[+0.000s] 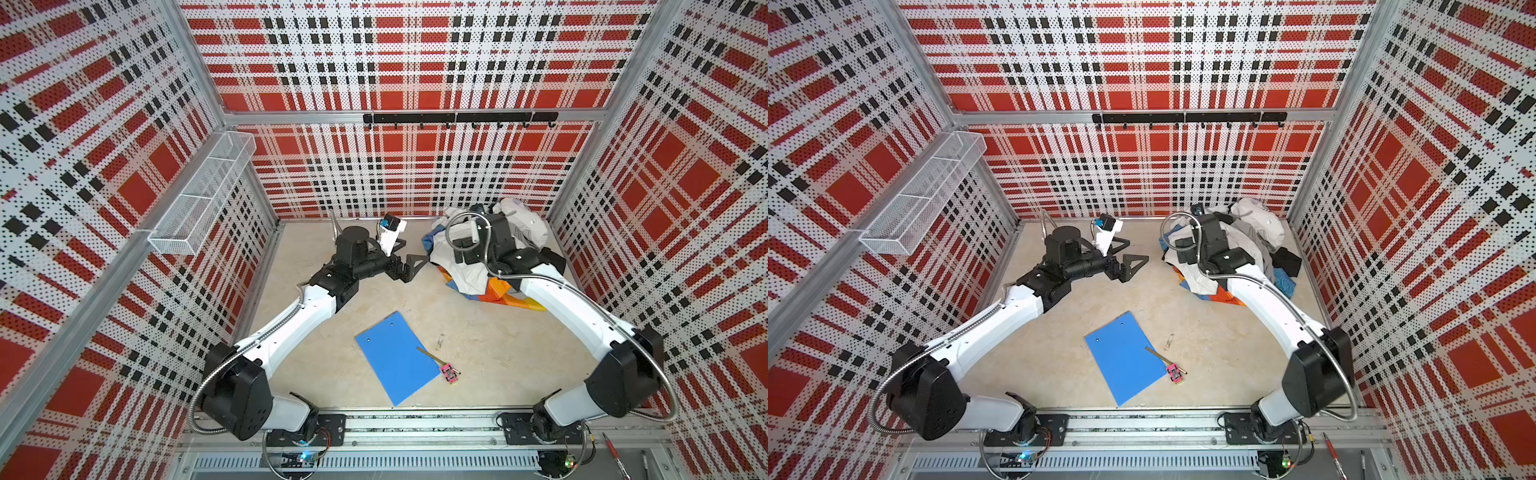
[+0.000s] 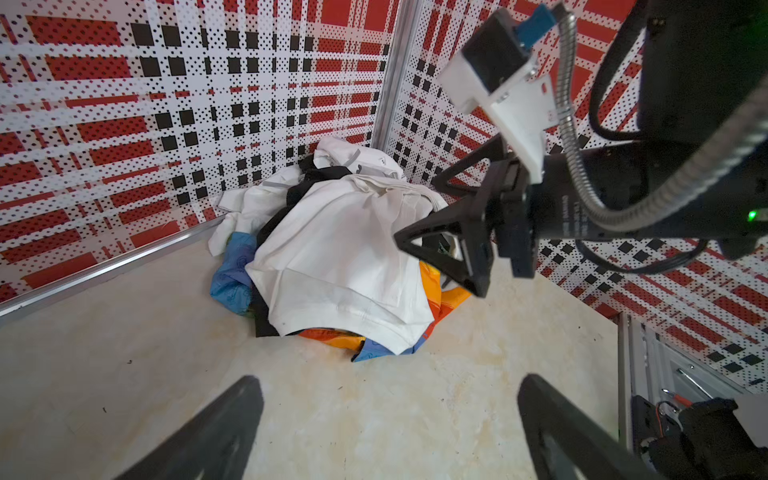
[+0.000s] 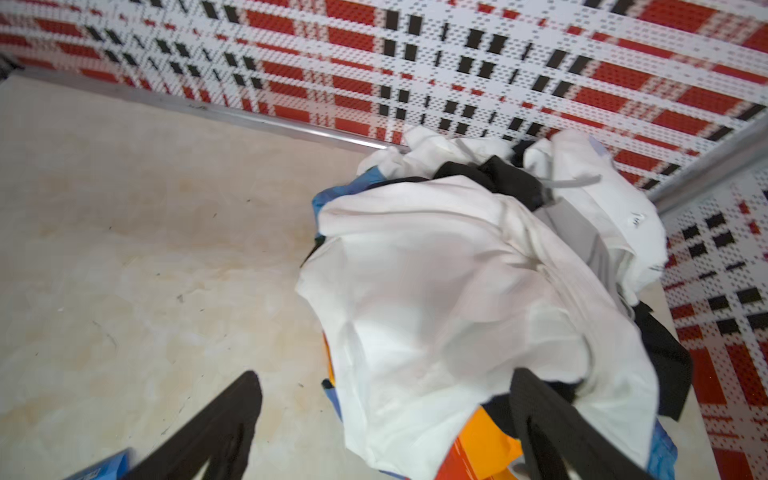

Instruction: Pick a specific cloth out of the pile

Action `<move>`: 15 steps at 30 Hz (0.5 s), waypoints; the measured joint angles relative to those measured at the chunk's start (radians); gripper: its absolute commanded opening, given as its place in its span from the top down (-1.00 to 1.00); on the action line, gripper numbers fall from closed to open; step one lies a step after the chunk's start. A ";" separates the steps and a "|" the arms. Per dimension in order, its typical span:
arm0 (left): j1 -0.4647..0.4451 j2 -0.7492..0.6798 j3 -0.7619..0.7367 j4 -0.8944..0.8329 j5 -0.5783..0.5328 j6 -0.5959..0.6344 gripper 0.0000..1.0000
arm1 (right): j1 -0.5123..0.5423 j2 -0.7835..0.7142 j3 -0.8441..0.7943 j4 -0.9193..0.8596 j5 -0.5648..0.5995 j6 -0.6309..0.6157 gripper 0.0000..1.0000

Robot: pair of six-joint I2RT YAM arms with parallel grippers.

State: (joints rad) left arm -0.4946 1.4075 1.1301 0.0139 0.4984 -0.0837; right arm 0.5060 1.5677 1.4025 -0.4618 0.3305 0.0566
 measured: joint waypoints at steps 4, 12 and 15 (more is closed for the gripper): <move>0.000 0.000 0.000 0.000 -0.001 0.000 -0.98 | 0.050 0.149 0.064 0.008 0.040 -0.038 -1.00; 0.000 0.000 0.000 0.000 -0.002 0.000 -0.98 | 0.037 0.317 0.082 -0.005 0.130 -0.076 -1.00; 0.000 0.000 0.000 -0.001 -0.002 0.003 -0.98 | 0.026 0.330 0.095 -0.009 0.144 -0.098 -1.00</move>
State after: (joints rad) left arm -0.4946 1.4075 1.1301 0.0132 0.4961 -0.0811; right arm 0.5316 1.8973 1.4971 -0.4706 0.4747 -0.0410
